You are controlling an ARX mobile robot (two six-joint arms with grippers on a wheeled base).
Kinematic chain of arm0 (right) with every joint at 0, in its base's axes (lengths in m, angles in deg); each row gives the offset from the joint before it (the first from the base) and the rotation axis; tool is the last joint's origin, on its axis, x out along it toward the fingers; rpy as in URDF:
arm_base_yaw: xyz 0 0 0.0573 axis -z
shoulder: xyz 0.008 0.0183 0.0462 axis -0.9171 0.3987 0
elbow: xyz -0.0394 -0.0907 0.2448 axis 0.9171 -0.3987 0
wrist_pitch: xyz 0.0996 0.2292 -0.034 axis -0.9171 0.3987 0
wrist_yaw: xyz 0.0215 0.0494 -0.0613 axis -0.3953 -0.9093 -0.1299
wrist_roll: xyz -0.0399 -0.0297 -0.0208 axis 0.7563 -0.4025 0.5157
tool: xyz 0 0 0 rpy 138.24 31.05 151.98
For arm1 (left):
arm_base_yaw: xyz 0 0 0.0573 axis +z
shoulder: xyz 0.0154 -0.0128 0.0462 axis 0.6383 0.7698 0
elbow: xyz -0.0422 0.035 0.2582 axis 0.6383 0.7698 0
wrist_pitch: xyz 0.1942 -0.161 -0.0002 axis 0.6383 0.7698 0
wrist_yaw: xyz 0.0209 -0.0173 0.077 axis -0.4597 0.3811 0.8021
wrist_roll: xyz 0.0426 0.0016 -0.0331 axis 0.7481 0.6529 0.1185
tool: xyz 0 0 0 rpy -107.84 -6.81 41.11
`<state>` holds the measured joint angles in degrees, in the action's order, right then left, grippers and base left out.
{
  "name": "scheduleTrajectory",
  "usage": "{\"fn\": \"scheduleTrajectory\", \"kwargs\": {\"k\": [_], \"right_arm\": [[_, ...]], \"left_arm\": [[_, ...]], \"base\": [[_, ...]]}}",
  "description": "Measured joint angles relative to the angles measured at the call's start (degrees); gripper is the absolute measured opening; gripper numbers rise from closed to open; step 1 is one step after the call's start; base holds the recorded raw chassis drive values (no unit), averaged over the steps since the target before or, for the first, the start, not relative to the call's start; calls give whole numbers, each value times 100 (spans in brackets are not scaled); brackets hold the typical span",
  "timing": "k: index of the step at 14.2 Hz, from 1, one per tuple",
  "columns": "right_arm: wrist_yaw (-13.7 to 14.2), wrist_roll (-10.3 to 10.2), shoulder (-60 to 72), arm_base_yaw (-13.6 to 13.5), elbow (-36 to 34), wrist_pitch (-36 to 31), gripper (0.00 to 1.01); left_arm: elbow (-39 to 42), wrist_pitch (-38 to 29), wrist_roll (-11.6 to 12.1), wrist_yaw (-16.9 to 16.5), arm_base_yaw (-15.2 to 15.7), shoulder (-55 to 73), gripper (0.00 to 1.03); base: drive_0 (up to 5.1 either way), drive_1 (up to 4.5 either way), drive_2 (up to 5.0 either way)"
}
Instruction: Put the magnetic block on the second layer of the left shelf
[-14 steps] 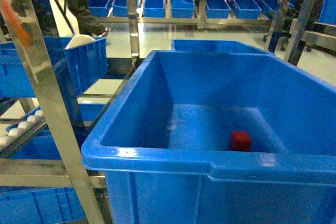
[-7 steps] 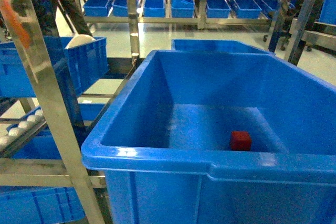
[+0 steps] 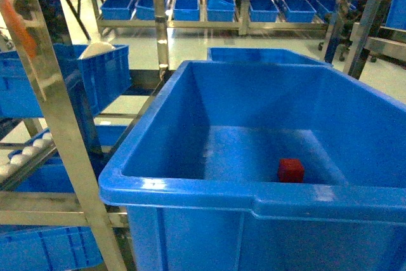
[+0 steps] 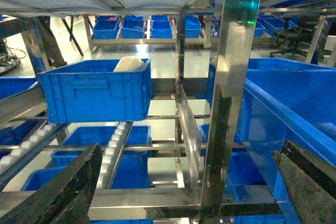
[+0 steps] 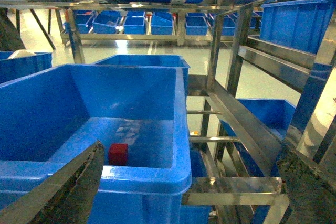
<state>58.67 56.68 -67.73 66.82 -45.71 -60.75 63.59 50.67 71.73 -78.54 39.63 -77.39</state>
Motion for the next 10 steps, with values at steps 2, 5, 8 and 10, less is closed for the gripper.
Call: {"fn": "scheduleTrajectory", "kwargs": {"k": [2,5,8,10], "right_arm": [[0,0,0,0,0,0,98],[0,0,0,0,0,0,98],[-2,0,0,0,0,-2,98],[-2,0,0,0,0,0,98]], "left_arm": [[0,0,-2,0,0,0,98],[0,0,0,0,0,0,98],[0,0,-2,0,0,0,98],[0,0,-2,0,0,0,98]], "base": [[0,0,0],[0,0,0],[0,0,0],[0,0,0]]}}
